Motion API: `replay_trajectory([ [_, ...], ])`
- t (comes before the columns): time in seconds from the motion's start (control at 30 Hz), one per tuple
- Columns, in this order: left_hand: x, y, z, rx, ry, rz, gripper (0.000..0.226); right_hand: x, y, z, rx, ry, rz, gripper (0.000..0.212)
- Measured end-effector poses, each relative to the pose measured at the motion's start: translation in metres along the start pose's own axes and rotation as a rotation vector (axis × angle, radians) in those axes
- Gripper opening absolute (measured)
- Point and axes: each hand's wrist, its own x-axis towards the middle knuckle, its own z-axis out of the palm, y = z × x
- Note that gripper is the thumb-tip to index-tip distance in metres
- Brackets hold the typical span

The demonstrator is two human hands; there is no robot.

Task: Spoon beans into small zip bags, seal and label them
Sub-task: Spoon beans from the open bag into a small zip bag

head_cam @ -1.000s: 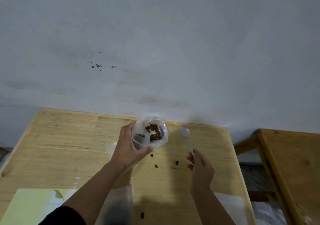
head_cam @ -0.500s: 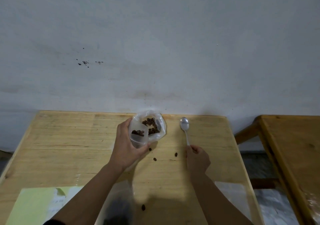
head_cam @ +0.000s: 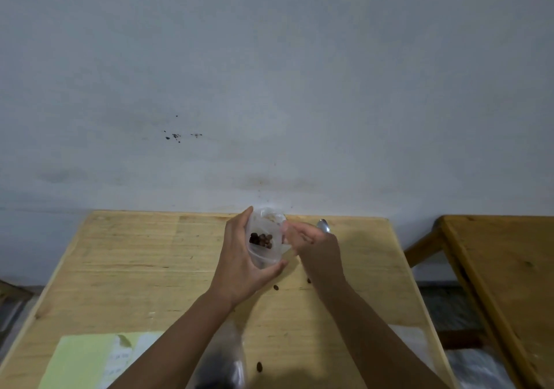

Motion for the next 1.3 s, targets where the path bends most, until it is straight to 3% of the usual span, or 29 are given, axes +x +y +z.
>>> replay_trajectory([
  [0.1,0.001,0.014,-0.010,-0.002,-0.002,0.057,0.112,-0.004,-0.021,0.002,0.092,-0.059,-0.023,0.008],
  [0.27,0.000,0.024,-0.036,-0.050,-0.054,0.059,0.117,-0.007,-0.045,0.002,0.032,-0.096,-0.058,0.007],
  [0.37,0.000,0.027,-0.054,-0.049,0.000,0.068,0.073,-0.010,-0.057,0.002,-0.073,-0.118,-0.048,0.005],
  [0.43,-0.001,0.030,-0.066,-0.094,0.084,0.079,0.043,-0.015,-0.062,0.002,-0.010,-0.154,-0.059,0.006],
  [0.57,-0.008,0.036,-0.080,-0.282,0.193,-0.044,0.015,-0.036,-0.063,0.002,0.220,-0.145,-0.093,0.024],
  [0.67,-0.017,0.038,-0.084,-0.392,0.225,-0.089,0.015,-0.052,-0.053,0.007,0.252,-0.044,-0.196,0.029],
  [0.77,-0.026,0.040,-0.088,-0.387,0.204,-0.029,0.035,-0.061,-0.053,0.011,0.166,0.052,-0.285,0.028],
  [0.9,-0.033,0.043,-0.098,-0.264,0.062,0.087,0.029,-0.069,-0.058,0.000,0.073,-0.015,-0.321,0.019],
  [1.03,-0.036,0.051,-0.107,-0.293,-0.018,0.067,0.027,-0.076,-0.061,-0.012,0.078,-0.067,-0.285,0.020],
  [1.3,-0.063,0.079,-0.084,-0.384,0.135,0.011,0.023,-0.083,-0.058,-0.024,0.165,-0.003,-0.295,0.025],
])
